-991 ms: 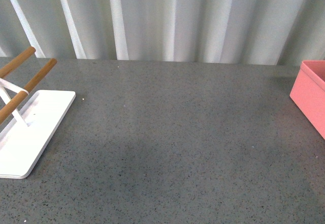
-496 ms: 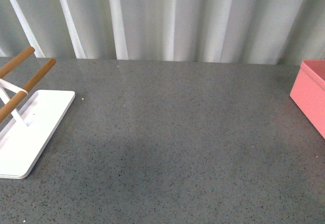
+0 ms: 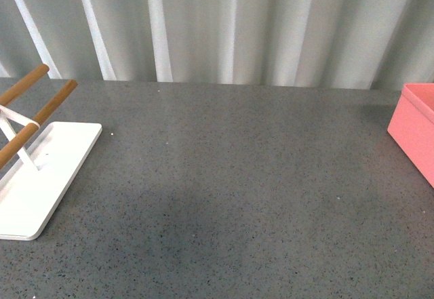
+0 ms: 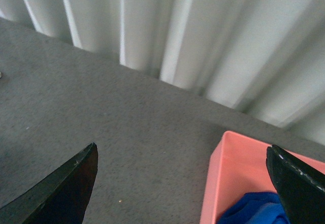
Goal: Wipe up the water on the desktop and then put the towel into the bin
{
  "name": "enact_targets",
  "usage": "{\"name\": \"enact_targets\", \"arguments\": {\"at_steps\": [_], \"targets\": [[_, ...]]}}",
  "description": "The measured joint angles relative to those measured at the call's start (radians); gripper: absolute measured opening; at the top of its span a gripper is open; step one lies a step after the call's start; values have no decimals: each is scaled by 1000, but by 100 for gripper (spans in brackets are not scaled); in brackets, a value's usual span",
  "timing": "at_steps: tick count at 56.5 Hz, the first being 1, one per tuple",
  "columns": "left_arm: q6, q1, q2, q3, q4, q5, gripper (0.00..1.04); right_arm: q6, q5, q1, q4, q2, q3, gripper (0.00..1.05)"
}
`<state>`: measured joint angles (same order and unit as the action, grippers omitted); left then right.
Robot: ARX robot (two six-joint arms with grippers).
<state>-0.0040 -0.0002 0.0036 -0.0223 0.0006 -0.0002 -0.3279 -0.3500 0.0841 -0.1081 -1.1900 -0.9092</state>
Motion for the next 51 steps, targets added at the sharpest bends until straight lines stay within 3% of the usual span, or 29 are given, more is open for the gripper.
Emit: {"name": "enact_targets", "arguments": {"at_steps": [15, 21, 27, 44, 51], "targets": [[0, 0, 0, 0, 0, 0, 98, 11, 75, -85, 77, 148, 232, 97], [0, 0, 0, 0, 0, 0, 98, 177, 309, -88, 503, 180, 432, 78], [0, 0, 0, 0, 0, -1, 98, 267, 349, -82, 711, 217, 559, 61], [0, 0, 0, 0, 0, 0, 98, 310, 346, -83, 737, 366, 721, 5], [0, 0, 0, 0, 0, 0, 98, 312, 349, -83, 720, 422, 761, 3]]}}
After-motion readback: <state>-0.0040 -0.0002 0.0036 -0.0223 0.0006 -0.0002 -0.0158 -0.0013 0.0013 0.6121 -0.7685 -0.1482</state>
